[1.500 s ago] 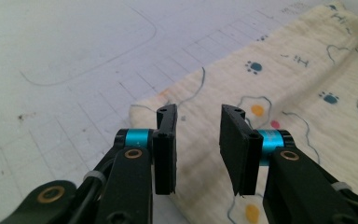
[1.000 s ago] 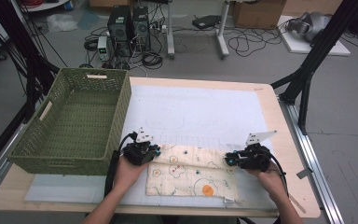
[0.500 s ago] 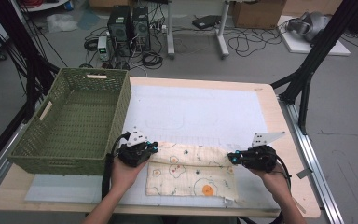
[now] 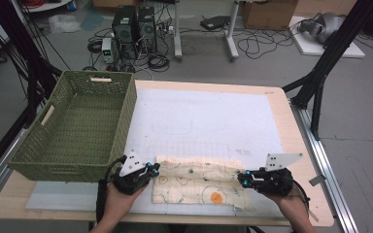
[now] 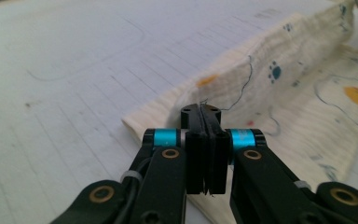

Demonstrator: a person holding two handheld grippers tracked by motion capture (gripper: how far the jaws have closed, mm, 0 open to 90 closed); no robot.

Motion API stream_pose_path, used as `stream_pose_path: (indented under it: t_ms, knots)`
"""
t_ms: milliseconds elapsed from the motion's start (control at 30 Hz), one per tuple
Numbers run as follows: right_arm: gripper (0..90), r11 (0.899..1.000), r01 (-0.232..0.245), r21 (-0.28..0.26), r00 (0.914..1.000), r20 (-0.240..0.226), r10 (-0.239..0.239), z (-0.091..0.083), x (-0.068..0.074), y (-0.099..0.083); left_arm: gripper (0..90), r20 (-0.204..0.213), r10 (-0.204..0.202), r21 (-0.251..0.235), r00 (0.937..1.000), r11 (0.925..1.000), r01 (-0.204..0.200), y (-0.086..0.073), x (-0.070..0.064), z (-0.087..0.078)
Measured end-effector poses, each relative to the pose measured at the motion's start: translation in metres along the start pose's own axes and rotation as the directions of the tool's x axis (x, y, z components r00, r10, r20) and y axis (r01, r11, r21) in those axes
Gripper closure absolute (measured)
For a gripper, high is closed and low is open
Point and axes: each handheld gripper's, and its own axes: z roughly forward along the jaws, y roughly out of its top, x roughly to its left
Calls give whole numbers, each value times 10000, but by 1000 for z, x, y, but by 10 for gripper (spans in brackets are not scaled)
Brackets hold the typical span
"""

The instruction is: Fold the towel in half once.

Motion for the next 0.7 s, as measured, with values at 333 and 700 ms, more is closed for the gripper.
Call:
stream_pose_path:
  t_ms: [333, 700]
  knots:
    - [693, 9994, -97, -323, 9997, 240, 105, -12, -2, 0, 670, 635, -55, -122, 9980, 9999, 63, 3, -3, -17]
    - [517, 9923, -1235, -27, 9876, 972, 1232, 16, -53, 1, 678, -183, -157, 489, 9997, 9987, 166, 9, 18, 29]
